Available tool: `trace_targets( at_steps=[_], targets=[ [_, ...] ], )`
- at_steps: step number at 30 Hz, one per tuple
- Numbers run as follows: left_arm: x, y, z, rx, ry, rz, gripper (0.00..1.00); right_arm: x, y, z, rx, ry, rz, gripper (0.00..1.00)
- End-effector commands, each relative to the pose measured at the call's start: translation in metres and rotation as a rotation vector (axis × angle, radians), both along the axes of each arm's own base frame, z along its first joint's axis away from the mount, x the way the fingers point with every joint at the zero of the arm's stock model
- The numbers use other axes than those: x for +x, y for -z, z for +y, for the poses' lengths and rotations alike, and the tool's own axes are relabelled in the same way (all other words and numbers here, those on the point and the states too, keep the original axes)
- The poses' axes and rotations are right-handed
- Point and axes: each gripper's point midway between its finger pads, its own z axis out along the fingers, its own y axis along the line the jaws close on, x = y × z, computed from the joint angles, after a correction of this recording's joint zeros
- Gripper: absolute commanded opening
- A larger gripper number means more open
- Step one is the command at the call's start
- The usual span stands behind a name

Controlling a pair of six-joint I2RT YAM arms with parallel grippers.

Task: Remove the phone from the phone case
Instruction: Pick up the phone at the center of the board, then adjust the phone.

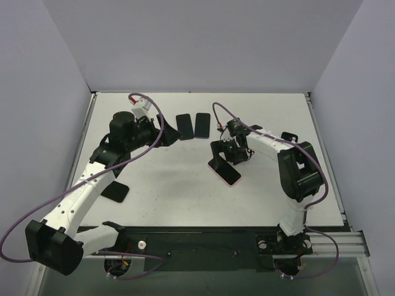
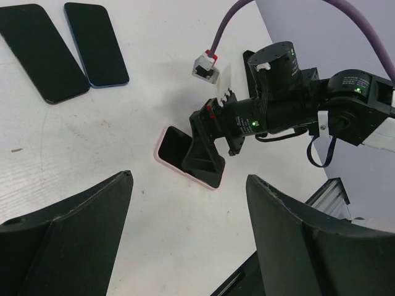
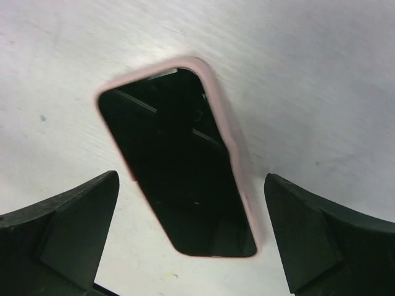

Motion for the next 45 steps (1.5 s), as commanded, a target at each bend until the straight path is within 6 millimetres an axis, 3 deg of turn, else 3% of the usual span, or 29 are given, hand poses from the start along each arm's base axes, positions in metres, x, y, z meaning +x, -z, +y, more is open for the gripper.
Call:
trace_targets(
  at_steps=[1, 6, 11, 14, 19, 24, 26, 28, 29, 30, 33, 36, 45],
  targets=[
    [0.003, -0.016, -0.001, -0.005, 0.006, -0.07, 0.84, -0.012, -0.002, 0.026, -0.041, -0.126, -0.015, 0.98],
    [0.003, -0.015, 0.0, -0.003, 0.002, -0.062, 0.84, -0.031, 0.011, 0.017, -0.2, -0.097, -0.021, 0.98],
    [0.005, -0.01, -0.002, -0.004, 0.007, -0.04, 0.84, -0.047, 0.022, -0.017, -0.467, 0.014, -0.055, 0.95],
    [0.006, -0.007, -0.002, -0.007, 0.005, -0.028, 0.84, -0.058, 0.029, -0.019, -0.543, 0.01, -0.058, 0.91],
    [0.009, -0.003, -0.002, -0.014, 0.001, -0.01, 0.84, -0.074, 0.05, 0.008, -0.423, -0.023, 0.04, 0.67],
    [0.019, 0.002, 0.015, 0.0, -0.066, 0.002, 0.84, -0.07, 0.045, 0.027, -0.281, -0.011, 0.01, 0.42],
    [0.026, 0.009, 0.025, -0.011, -0.12, 0.037, 0.84, -0.065, 0.038, 0.03, -0.257, 0.002, -0.033, 0.31],
    [0.033, 0.019, 0.034, -0.036, -0.17, 0.086, 0.86, -0.059, 0.028, 0.035, -0.206, 0.029, -0.081, 0.08],
    [0.035, 0.023, 0.036, -0.055, -0.169, 0.103, 0.86, -0.055, 0.013, 0.04, -0.162, 0.041, -0.124, 0.03],
    [0.037, 0.03, 0.035, -0.088, -0.171, 0.146, 0.86, -0.052, 0.011, 0.043, -0.126, 0.065, -0.155, 0.0],
    [0.041, 0.039, 0.024, -0.233, -0.079, 0.219, 0.86, -0.037, -0.025, 0.048, 0.012, 0.16, -0.285, 0.0],
    [0.046, 0.05, 0.008, -0.363, -0.002, 0.306, 0.86, -0.027, -0.046, 0.05, 0.166, 0.258, -0.355, 0.0],
    [0.015, 0.069, -0.055, -0.396, 0.215, 0.403, 0.86, -0.026, -0.116, 0.071, 0.48, 0.275, -0.456, 0.0]
  ],
)
